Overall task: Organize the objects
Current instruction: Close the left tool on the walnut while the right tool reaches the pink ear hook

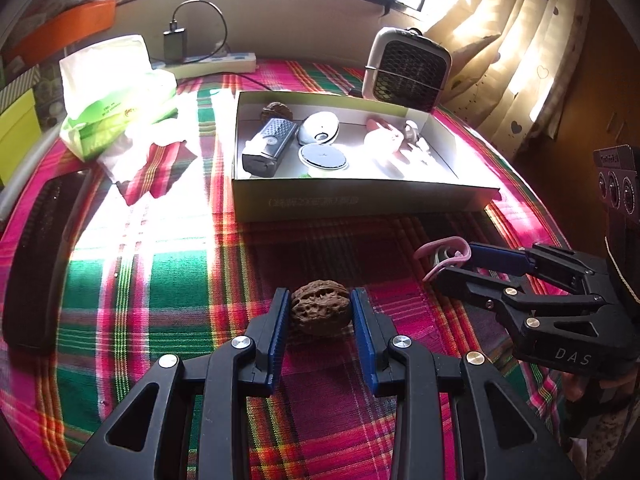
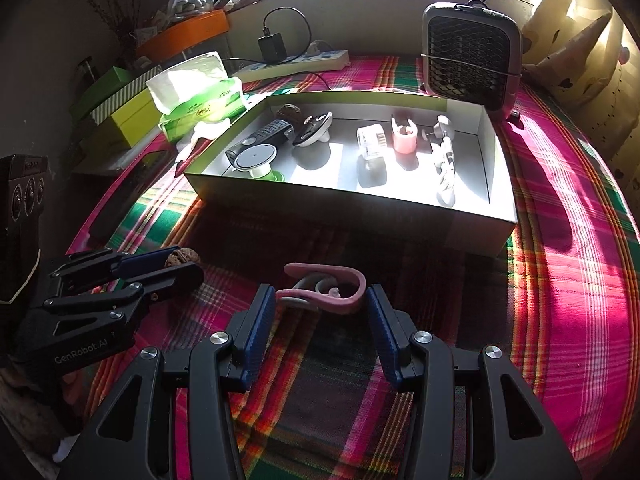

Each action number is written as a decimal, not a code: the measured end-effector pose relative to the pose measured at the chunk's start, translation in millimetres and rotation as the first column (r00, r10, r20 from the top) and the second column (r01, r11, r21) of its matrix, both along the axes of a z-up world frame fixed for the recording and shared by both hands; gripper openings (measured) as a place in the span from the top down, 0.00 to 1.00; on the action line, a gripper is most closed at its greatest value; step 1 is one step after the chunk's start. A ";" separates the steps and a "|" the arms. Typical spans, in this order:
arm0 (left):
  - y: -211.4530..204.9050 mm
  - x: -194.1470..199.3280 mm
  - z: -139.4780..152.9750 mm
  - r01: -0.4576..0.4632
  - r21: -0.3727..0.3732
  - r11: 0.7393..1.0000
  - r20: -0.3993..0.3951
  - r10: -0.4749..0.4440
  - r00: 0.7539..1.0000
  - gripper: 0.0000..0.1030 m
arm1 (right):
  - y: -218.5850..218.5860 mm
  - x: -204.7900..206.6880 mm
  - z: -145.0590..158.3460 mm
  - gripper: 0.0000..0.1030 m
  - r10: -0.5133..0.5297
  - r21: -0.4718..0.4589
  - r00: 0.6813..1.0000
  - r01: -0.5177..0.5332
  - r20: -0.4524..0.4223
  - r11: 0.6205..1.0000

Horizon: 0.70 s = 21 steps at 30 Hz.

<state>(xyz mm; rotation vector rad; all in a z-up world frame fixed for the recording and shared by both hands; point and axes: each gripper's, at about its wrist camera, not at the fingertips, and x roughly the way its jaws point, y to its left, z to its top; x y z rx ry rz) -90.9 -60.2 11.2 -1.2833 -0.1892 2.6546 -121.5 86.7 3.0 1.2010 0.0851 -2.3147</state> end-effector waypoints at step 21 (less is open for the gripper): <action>-10.4 0.4 -1.0 -0.025 0.008 1.000 0.000 0.025 1.000 0.72 | -6.6 1.9 -4.7 0.53 0.064 0.053 0.998 -0.063 -0.023 0.997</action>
